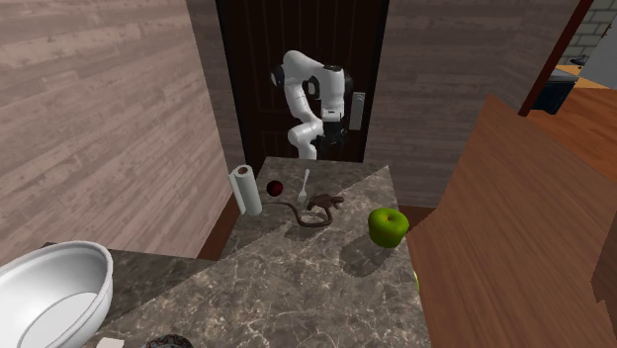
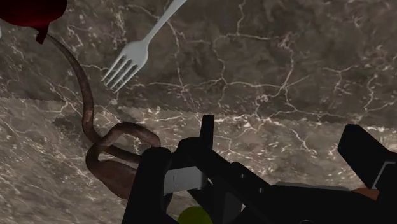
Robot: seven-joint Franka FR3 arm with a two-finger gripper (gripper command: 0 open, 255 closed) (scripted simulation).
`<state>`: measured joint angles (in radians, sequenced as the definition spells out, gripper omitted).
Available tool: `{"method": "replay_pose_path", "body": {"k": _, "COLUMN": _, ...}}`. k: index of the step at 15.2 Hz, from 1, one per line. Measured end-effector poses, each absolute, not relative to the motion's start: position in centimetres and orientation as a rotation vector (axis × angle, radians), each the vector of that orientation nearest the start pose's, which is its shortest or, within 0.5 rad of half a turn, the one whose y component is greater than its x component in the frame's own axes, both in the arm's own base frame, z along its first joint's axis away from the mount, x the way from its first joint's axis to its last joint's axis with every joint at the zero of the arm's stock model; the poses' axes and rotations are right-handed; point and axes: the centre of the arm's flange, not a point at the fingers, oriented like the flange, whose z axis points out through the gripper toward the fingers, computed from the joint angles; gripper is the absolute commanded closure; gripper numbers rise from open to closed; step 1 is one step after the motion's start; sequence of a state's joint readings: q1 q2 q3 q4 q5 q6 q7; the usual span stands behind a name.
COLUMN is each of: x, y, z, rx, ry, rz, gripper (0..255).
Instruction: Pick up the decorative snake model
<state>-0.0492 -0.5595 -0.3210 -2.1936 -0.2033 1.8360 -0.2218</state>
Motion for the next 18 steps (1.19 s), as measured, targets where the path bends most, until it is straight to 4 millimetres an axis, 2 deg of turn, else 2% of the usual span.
{"method": "replay_pose_path", "body": {"k": 9, "x": 38.3, "y": -31.3, "z": 56.9, "rx": -3.182, "ry": 0.13, "rz": -0.218, "gripper": 0}}
{"method": "replay_pose_path", "body": {"k": 18, "x": 40.8, "y": -42.7, "z": 53.6, "rx": -3.158, "ry": 0.127, "rz": -0.169, "gripper": 0}}
